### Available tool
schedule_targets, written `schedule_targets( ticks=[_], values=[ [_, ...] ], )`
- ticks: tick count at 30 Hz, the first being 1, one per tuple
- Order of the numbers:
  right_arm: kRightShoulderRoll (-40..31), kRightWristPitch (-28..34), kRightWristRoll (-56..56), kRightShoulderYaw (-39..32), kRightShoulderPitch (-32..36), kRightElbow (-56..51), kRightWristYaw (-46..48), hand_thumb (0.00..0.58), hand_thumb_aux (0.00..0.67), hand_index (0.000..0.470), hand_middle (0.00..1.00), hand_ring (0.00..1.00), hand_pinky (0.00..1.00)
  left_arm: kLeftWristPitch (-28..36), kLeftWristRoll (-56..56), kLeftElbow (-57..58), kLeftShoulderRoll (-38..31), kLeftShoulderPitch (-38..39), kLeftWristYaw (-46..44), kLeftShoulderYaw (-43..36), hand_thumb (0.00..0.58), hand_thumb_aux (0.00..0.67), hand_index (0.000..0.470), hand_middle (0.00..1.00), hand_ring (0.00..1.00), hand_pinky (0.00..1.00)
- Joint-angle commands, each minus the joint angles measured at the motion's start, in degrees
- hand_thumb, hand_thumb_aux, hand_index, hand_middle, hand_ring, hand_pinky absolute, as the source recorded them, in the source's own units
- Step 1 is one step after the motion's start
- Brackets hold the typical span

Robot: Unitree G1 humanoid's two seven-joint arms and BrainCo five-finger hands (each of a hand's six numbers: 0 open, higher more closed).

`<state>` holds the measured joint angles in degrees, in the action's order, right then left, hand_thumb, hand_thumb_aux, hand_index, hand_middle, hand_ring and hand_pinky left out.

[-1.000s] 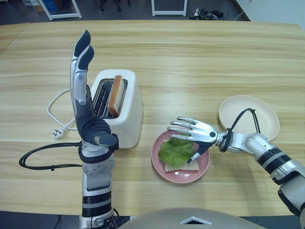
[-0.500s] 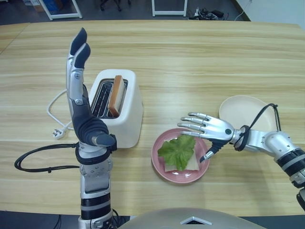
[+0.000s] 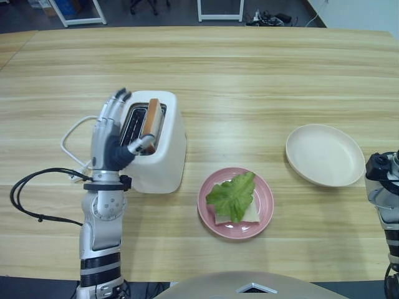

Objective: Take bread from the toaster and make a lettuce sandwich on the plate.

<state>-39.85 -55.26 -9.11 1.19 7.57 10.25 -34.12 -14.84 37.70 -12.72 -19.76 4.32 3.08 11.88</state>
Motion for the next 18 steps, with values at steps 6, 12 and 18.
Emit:
schedule_targets(
  ticks=[6, 12, 18],
  values=[
    [10.8, -2.1, -8.7, 5.1, -1.3, -1.0, 9.3, 0.000, 0.000, 0.000, 0.00, 0.00, 0.00, 5.3, 11.0, 1.8, -10.2, 2.2, -0.8, -2.3, 0.000, 0.000, 0.000, 0.00, 0.00, 0.00],
    [13.8, -4.8, -8.6, 7.1, -2.1, -1.9, 13.5, 0.000, 0.000, 0.000, 0.00, 0.00, 0.00, 8.7, 14.8, 0.2, -10.9, 1.8, -1.4, -5.7, 0.000, 0.000, 0.000, 0.00, 0.00, 0.00],
    [15.9, -6.2, -9.5, 9.4, -2.7, -2.5, 17.0, 0.000, 0.000, 0.000, 0.00, 0.00, 0.00, 10.8, 14.7, 2.5, -10.6, -0.6, -2.3, -9.8, 0.580, 0.670, 0.470, 0.00, 0.00, 0.00]
  ],
)
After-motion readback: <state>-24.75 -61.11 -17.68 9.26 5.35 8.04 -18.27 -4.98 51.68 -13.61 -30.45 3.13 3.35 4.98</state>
